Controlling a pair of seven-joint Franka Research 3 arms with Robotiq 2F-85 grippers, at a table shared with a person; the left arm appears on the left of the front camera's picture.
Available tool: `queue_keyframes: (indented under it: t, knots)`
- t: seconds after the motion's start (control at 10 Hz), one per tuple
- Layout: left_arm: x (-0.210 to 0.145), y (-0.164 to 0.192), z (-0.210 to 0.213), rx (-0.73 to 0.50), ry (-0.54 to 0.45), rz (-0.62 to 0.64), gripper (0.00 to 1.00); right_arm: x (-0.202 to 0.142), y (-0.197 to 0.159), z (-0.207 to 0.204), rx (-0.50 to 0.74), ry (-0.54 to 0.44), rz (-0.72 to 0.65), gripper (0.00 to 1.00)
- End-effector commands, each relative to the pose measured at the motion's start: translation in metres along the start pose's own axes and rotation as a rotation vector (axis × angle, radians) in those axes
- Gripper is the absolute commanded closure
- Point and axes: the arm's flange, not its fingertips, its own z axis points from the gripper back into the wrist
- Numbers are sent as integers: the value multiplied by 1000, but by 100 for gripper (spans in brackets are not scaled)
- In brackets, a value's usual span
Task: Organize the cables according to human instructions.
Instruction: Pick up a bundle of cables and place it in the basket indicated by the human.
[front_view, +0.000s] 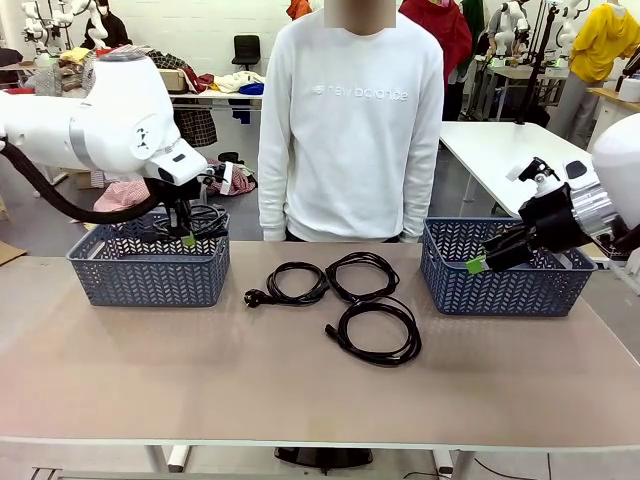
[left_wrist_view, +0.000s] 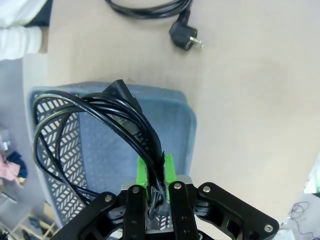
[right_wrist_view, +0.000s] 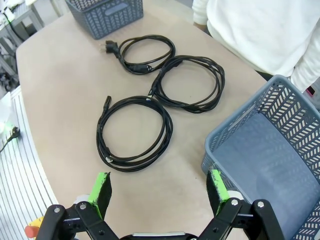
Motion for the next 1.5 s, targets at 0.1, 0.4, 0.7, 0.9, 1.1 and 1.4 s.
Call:
queue_keyframes:
  t: [0.1, 0.4, 0.7, 0.9, 1.1, 1.4]
  knots:
    - [-20, 22, -1, 41, -1, -47, 85, 1, -6, -5, 5, -32, 30, 0]
    - [-31, 28, -7, 27, 10, -45, 85, 1, -6, -5, 5, -32, 30, 0]
    - [-33, 31, -15, 39, 31, -35, 85, 1, -6, -5, 5, -32, 30, 0]
    - [-35, 32, -23, 42, 36, -39, 85, 1, -6, -5, 5, -32, 30, 0]
    - [-35, 33, -26, 25, 32, -50, 80, 1, -6, -5, 5, -32, 30, 0]
    - [-37, 36, -27, 11, 46, -44, 46, 1, -6, -5, 5, -32, 30, 0]
